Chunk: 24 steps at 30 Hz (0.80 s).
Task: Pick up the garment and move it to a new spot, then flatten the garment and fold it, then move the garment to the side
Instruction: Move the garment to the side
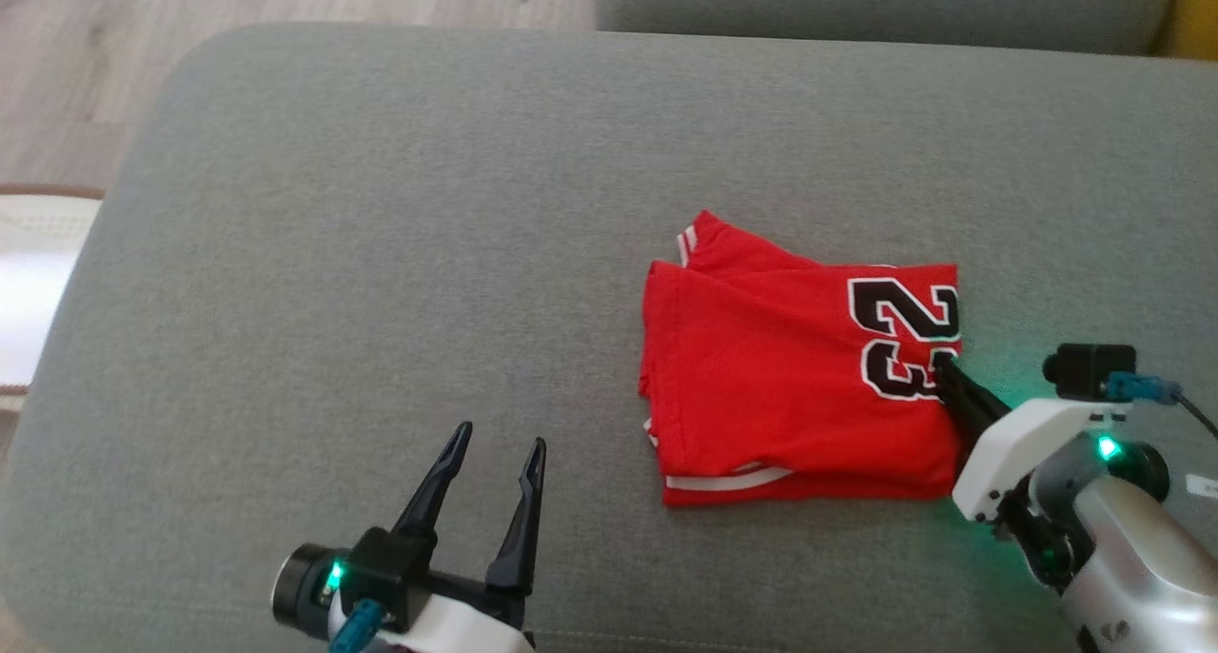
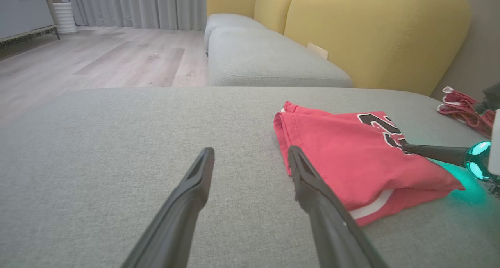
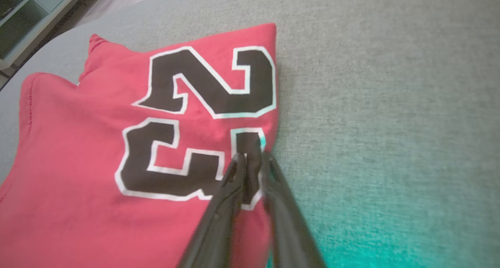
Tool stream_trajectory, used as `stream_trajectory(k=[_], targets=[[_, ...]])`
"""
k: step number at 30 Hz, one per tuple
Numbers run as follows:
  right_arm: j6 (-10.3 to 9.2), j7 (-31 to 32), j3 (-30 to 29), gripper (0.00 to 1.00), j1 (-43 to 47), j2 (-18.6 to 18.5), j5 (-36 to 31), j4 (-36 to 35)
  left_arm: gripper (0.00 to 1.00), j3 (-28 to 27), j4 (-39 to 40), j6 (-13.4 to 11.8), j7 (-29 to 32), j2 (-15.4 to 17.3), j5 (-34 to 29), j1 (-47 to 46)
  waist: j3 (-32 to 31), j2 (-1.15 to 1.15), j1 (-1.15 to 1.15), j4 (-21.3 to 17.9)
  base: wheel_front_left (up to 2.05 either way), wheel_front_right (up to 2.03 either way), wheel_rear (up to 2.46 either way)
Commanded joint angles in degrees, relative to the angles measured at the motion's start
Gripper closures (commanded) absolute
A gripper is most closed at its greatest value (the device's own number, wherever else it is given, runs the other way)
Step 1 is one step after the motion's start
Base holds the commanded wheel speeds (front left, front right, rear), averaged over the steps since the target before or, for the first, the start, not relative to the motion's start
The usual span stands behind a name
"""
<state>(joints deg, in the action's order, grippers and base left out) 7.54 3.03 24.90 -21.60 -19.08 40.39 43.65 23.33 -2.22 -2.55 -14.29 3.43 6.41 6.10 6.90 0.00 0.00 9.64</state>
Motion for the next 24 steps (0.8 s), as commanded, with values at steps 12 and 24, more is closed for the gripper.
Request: stream_trajectory(k=[12,24], targets=[[-0.05,-2.8,2.1,1.00,-13.4,-12.6,-2.5,-1.7,0.00,-0.8,3.8,0.1,-0.7,-0.6,0.1,-5.7,6.8,0.00,0.00,-10.3,0.00,0.00,0.00],[-0.05,1.8,-3.2,1.00,-25.1,-23.8,-9.7,-5.0,0.00,-0.8,4.5,1.3,-0.7,-0.6,-1.9,-11.4,14.8,0.00,0.00,-16.2,0.00,0.00,0.00]])
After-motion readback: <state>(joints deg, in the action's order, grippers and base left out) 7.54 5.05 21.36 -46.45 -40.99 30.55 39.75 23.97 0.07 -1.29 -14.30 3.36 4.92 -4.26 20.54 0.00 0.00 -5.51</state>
